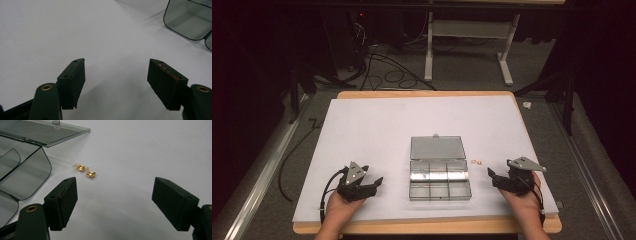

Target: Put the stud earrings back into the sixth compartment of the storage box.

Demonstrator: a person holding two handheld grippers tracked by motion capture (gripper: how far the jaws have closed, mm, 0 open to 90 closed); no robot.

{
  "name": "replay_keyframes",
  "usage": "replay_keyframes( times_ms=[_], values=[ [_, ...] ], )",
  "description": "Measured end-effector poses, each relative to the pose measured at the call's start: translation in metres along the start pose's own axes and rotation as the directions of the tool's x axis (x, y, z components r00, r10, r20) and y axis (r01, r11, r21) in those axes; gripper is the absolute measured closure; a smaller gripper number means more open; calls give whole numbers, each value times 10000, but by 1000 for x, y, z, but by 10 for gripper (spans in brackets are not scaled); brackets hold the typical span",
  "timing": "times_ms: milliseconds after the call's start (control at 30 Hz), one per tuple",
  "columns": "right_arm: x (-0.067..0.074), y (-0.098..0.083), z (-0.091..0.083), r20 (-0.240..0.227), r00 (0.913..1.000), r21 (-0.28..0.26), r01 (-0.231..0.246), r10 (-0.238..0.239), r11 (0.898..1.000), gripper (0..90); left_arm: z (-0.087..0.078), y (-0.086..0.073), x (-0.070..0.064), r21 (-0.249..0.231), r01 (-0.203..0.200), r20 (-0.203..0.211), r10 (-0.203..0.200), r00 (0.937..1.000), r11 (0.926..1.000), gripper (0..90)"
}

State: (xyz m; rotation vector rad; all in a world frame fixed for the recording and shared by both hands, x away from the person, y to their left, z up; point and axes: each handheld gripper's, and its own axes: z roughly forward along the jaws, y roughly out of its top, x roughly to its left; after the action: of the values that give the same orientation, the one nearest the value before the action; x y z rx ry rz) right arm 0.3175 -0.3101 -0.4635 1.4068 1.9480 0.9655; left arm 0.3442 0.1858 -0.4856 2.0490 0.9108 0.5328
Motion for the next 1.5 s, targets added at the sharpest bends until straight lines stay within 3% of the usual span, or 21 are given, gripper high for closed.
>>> replay_keyframes(
  times_ms=[167,233,567,833,1167,1233,1500],
  values=[
    [1,-1,1,-128,9998,72,-131,131,9999,228,0,0,-1,-7,-84,65,84,9999,10000,314],
    [2,-1,1,-86,10000,95,45,-45,9999,228,0,0,0,40,-102,122,102,9999,9999,313],
    [1,-1,2,-291,9993,-34,-244,243,9997,192,1,0,-1,33,-114,126,114,9999,9999,310],
    [-1,-1,2,-466,9982,201,-362,371,9991,191,1,1,-2,117,-267,83,266,9996,9996,307],
    [-1,2,1,-495,9980,702,-346,381,9969,204,2,1,-3,138,-291,91,290,9995,9995,303],
    [0,2,3,-516,9985,864,-145,191,9962,216,2,1,-3,159,-304,99,302,9995,9994,303],
    [4,3,5,-767,9970,1450,84,28,9894,320,2,1,-3,167,-364,97,362,9993,9992,302]
  ],
)
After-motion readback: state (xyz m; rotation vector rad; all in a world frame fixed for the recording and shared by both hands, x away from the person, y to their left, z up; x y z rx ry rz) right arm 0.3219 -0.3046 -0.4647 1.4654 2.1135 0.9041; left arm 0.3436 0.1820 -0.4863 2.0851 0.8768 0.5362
